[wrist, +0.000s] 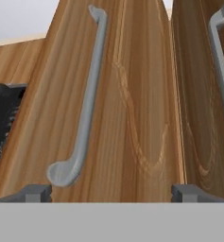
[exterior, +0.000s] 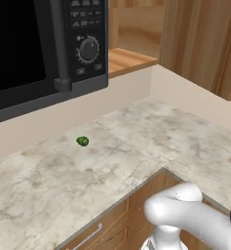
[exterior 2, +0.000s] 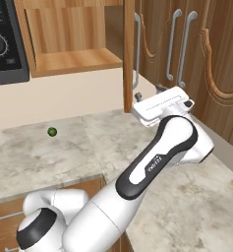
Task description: Close all open cabinet doors.
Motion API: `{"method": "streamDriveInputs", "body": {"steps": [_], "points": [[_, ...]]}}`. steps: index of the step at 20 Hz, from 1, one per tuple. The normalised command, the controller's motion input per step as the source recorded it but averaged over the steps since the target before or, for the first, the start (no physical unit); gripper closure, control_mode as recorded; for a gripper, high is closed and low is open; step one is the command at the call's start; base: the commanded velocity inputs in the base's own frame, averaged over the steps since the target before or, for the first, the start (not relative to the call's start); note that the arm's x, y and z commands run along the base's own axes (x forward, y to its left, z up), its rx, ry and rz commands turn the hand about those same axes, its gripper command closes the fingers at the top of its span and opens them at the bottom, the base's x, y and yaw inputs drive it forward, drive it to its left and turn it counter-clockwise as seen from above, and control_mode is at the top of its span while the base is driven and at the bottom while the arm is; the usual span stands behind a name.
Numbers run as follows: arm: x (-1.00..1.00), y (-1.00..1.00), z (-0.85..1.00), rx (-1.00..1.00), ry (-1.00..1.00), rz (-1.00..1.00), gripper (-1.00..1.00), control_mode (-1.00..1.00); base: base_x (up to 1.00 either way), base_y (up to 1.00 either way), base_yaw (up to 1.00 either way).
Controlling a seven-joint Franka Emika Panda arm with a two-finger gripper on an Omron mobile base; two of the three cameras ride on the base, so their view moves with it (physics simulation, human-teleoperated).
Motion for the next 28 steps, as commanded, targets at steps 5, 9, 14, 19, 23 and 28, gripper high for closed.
{"method": "streamDriveInputs", "body": {"steps": [5, 9, 14, 19, 23, 28], "points": [[0.29, 0.0, -0.05, 0.0, 0.0, 0.0, -1.0, -1.0, 0.0, 0.0, 0.0], [0.14, 0.06, -0.12, 0.0, -0.01, 0.0, -1.0, -1.0, 0.0, 0.0, 0.0], [0.0, 0.46, -0.18, 0.0, -0.03, 0.0, -1.0, -1.0, 0.0, 0.0, 0.0], [0.0, 0.73, -0.21, -0.02, -0.03, 0.0, -1.0, -1.0, 0.0, 0.0, 0.0], [0.0, 0.91, -0.11, -0.04, -0.06, 0.0, -1.0, -1.0, 0.0, 0.0, 0.0], [0.03, 0.93, 0.0, -0.02, -0.08, -0.03, -1.0, -1.0, 0.0, 0.0, 0.0]]}}
